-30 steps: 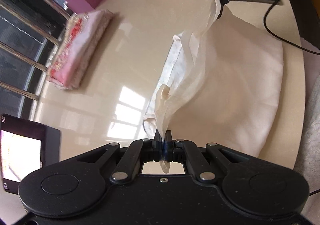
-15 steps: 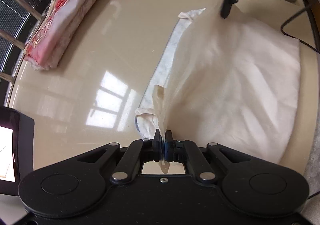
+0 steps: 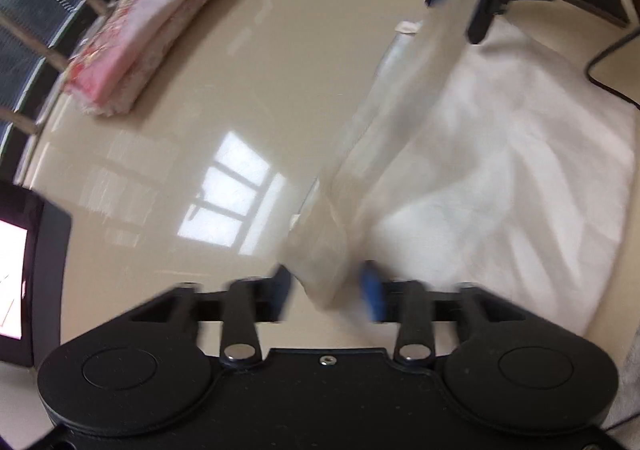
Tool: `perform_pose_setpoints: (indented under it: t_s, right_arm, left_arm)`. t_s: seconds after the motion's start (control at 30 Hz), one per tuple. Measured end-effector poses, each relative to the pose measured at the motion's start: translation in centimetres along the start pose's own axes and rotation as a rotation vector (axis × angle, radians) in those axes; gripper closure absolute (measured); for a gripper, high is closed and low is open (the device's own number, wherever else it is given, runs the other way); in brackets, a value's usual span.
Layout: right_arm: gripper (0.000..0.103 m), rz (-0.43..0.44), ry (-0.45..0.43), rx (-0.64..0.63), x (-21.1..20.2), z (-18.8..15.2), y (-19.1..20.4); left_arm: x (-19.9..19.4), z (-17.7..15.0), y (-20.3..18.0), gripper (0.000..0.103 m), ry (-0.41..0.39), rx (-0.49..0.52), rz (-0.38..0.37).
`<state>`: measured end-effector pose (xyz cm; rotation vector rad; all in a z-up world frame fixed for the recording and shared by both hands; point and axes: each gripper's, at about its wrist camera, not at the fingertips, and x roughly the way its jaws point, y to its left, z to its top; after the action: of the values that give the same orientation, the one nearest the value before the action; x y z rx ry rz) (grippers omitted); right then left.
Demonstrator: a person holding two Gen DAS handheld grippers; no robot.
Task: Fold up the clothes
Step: 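Lower the hem onto the garment and open both grippers, then pinch the folded edge with the right gripper and release it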
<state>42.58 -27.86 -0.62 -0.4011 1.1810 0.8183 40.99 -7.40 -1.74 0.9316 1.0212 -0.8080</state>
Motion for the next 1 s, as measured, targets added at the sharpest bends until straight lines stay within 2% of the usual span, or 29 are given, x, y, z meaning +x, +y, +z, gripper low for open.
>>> perform_pose_setpoints:
  t_s: [0.17,0.33,0.43,0.57,0.63,0.7,0.83,0.9,0.97,1.0]
  right_arm:
    - [0.048,-0.052,-0.113,0.096,-1.6,-1.1,-0.6]
    - [0.045,-0.107,-0.260,0.168,-4.2,-3.1,0.5]
    - [0.042,-0.107,-0.313,0.208,-4.9,-4.8,2.3]
    - [0.040,-0.060,-0.337,0.343,-4.2,-7.2,2.6]
    - [0.041,-0.033,-0.341,0.434,-3.1,-8.5,2.0]
    - [0.047,-0.036,-0.342,0.525,-1.8,-9.6,1.1]
    - [0.062,-0.003,-0.380,0.647,-0.9,-11.1,-0.1]
    - [0.090,0.020,-0.406,0.656,-0.9,-11.3,-0.1]
    - [0.099,0.014,-0.429,0.638,-1.0,-11.1,0.3]
    - [0.099,0.001,-0.436,0.631,-1.1,-10.9,0.4]
  left_arm:
    - [-1.1,-0.2,0.3,0.049,-0.046,-0.053,0.044]
    - [-3.5,-1.0,-0.6,0.049,-0.116,-0.099,0.081]
    - [-4.7,-1.7,-1.7,0.049,-0.160,-0.120,0.093]
    - [-5.9,-2.8,-3.9,0.049,-0.229,-0.148,0.079]
    - [-6.0,-3.2,-5.1,0.055,-0.252,-0.162,0.053]
    - [-5.9,-3.7,-6.5,0.065,-0.258,-0.168,0.037]
    - [-5.3,-4.6,-8.8,0.068,-0.252,-0.169,0.007]
    - [-4.9,-5.0,-9.5,0.068,-0.246,-0.170,0.010]
    - [-4.6,-5.2,-9.9,0.068,-0.242,-0.174,0.017]
    - [-4.6,-5.3,-10.1,0.068,-0.244,-0.178,0.018]
